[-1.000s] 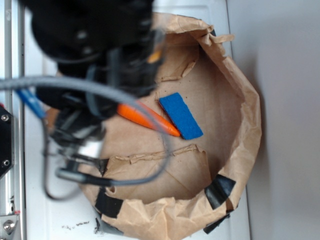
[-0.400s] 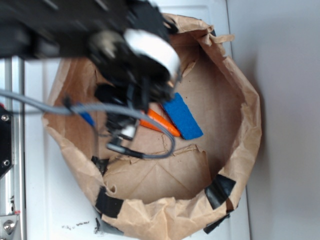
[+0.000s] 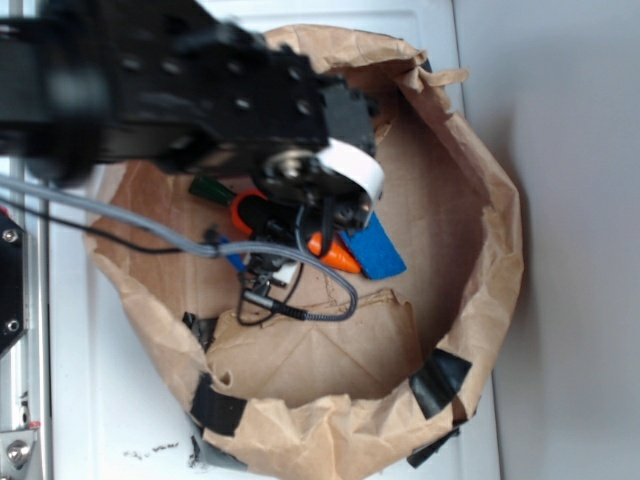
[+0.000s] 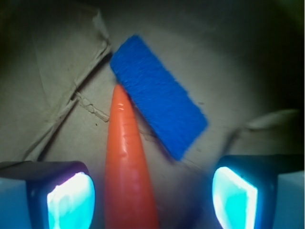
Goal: Grab the carrot.
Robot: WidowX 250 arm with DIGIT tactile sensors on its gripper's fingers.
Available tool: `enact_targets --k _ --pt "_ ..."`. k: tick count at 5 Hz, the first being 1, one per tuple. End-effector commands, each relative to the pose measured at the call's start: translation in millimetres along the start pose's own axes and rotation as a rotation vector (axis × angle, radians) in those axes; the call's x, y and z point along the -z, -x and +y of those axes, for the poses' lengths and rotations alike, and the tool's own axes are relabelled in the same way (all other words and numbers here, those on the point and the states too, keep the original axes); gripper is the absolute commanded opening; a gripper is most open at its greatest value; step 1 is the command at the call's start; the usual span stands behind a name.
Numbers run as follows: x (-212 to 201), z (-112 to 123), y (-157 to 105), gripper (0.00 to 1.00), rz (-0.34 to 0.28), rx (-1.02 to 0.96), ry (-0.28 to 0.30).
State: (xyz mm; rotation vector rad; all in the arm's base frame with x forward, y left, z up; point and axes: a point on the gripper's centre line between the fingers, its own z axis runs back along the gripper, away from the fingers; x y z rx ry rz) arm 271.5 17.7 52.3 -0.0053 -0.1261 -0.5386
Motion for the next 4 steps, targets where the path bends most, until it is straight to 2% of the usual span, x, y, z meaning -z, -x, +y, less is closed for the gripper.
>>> enact_targets --k 1,2,4 --pt "27 5 -4 0.66 0.013 0.051 0.031" --pt "20 1 -2 0.0 -0.018 0.046 0.012" --pt "-67 -17 -12 0.0 -0.153 0.024 0.026"
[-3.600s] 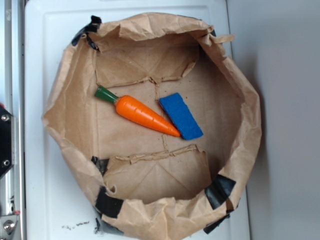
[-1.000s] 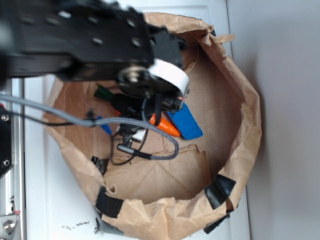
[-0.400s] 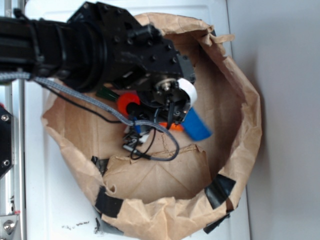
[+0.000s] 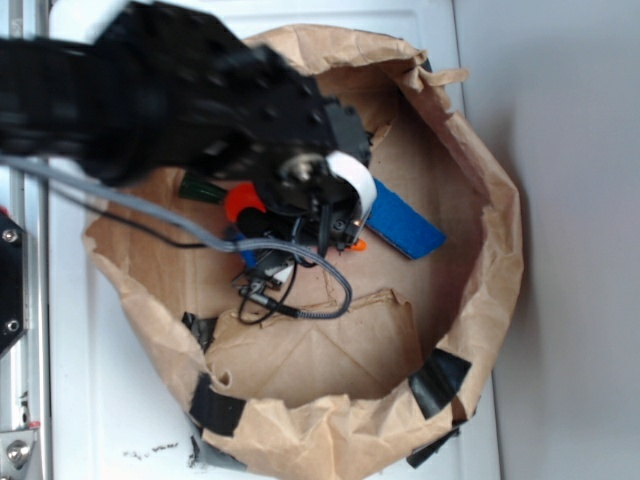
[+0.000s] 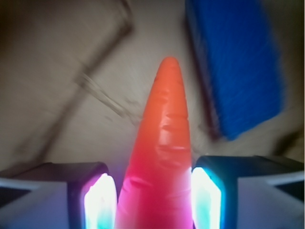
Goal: Grab the carrot.
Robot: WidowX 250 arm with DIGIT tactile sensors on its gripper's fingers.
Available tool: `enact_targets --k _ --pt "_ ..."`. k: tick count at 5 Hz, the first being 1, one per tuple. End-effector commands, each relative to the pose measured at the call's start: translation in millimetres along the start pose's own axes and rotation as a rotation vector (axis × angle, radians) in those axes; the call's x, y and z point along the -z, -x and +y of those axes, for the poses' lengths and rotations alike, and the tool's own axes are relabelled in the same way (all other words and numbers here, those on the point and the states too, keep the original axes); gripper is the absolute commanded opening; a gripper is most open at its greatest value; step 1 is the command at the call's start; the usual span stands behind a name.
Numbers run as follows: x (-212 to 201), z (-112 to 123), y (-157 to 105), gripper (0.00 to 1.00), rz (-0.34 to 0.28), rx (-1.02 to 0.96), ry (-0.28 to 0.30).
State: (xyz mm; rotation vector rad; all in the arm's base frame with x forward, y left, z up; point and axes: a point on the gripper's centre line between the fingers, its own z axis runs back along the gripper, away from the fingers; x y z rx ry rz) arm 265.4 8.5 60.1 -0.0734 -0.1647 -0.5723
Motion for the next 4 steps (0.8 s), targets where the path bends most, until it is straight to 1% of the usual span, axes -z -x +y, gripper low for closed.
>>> enact_targets --k 1,2,3,4 --pt "-101 -15 -24 0.0 -0.119 -0.046 -0.041" --pt "-113 -15 -25 0.0 -0.107 -0.084 -0.083" --pt "-119 -12 -26 0.0 -0.087 -0.102 -0.084" --pt "-118 -13 -21 1.0 -0.023 -0.113 -0.2"
